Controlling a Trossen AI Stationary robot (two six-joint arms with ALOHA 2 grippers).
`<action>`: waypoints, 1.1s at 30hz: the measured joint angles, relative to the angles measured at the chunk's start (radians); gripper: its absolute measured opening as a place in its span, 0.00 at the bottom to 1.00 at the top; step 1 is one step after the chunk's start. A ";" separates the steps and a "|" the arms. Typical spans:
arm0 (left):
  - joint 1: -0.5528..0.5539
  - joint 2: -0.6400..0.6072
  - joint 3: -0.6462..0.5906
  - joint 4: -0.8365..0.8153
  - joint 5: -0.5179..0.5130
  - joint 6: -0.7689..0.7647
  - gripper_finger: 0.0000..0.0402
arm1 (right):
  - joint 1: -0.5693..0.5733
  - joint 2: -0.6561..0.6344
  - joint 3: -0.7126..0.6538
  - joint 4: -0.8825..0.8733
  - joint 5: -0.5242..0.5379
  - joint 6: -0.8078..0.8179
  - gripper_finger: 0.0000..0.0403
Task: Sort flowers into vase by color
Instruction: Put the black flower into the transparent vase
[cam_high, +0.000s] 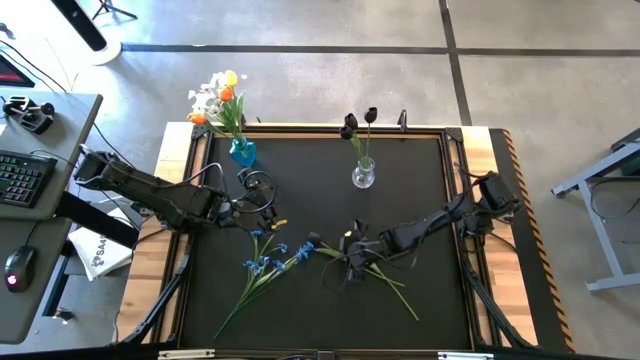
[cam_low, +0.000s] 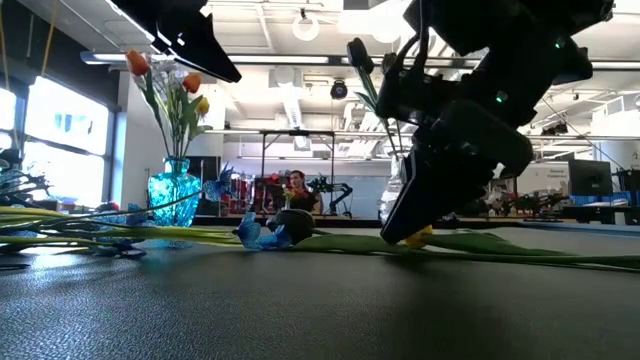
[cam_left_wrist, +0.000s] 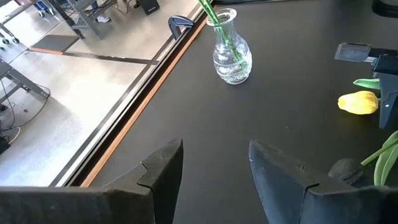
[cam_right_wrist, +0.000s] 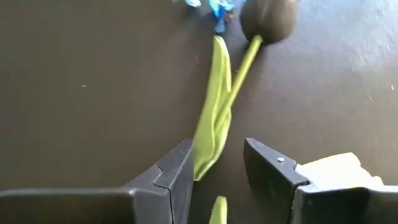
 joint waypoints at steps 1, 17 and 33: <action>0.000 0.000 0.000 0.000 0.000 0.000 0.43 | 0.000 0.000 0.000 0.006 0.000 -0.011 0.34; 0.000 0.000 0.000 0.000 0.000 0.000 0.43 | -0.009 0.066 0.002 0.090 -0.033 -0.015 0.06; -0.002 0.000 0.000 -0.005 0.004 0.000 0.43 | -0.041 -0.321 -0.250 0.644 -0.074 -0.373 0.01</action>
